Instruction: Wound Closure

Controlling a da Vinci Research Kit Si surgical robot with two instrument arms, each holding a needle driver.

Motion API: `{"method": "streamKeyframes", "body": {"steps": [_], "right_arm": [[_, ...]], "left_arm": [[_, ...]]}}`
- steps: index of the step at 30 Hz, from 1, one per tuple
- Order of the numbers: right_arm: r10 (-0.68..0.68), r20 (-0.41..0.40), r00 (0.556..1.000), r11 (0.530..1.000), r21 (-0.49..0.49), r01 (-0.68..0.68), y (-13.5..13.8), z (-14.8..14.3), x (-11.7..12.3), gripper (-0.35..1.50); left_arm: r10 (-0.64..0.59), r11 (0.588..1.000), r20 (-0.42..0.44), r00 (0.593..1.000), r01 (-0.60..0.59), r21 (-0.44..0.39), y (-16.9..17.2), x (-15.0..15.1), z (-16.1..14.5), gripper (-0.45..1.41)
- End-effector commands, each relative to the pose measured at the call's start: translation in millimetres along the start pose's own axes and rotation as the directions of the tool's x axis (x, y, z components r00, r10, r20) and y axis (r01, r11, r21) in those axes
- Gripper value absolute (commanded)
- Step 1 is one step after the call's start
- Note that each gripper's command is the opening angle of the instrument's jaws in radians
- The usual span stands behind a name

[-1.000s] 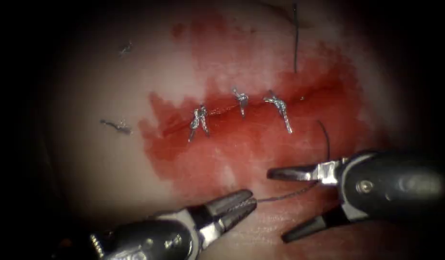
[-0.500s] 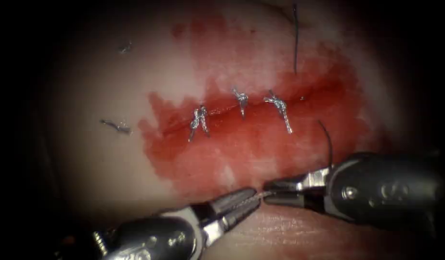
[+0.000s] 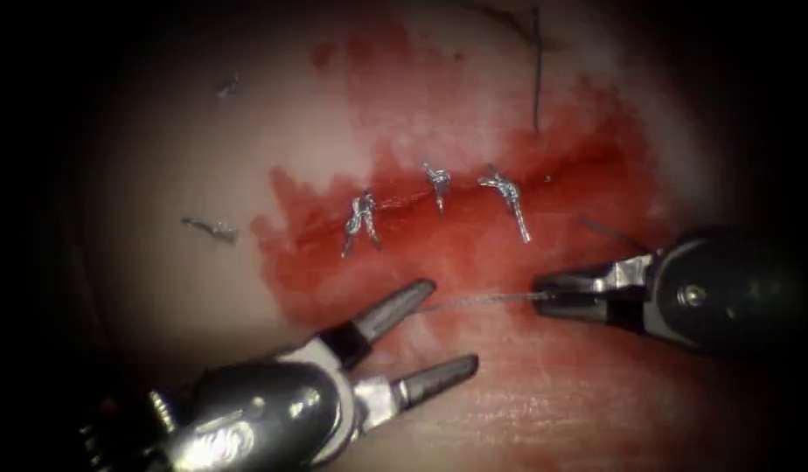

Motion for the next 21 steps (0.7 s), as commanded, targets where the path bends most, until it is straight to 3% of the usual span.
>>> {"method": "streamKeyframes", "body": {"steps": [1,4,8,18,21], "right_arm": [[-0.006,-0.012,1.000,1.000,-0.006,0.006,0.7,0.3,0.3,-0.35],[-0.012,-0.015,1.000,1.000,-0.006,0.012,0.6,0.1,0.3,-0.35],[-0.012,-0.015,1.000,1.000,-0.007,0.012,0.5,0.2,0.4,-0.35],[-0.016,-0.018,1.000,1.000,-0.007,0.016,0.3,0.4,0.7,-0.35],[-0.016,-0.017,1.000,1.000,-0.004,0.016,0.3,0.2,0.8,-0.35]], "left_arm": [[-0.023,0.999,0.047,0.999,0.024,-0.024,-0.4,-0.1,-0.5,0.74],[-0.025,0.997,0.126,0.992,0.034,-0.064,-1.3,0.1,-2.6,0.77],[-0.028,1.000,0.169,0.985,0.028,0.006,-2.9,0.9,-4.2,0.77],[-0.021,1.000,0.171,0.985,0.018,0.016,-1.8,-0.5,-2.8,0.73],[-0.002,1.000,0.214,0.977,0.001,0.008,-3.5,-2.2,-3.1,0.75]]}}
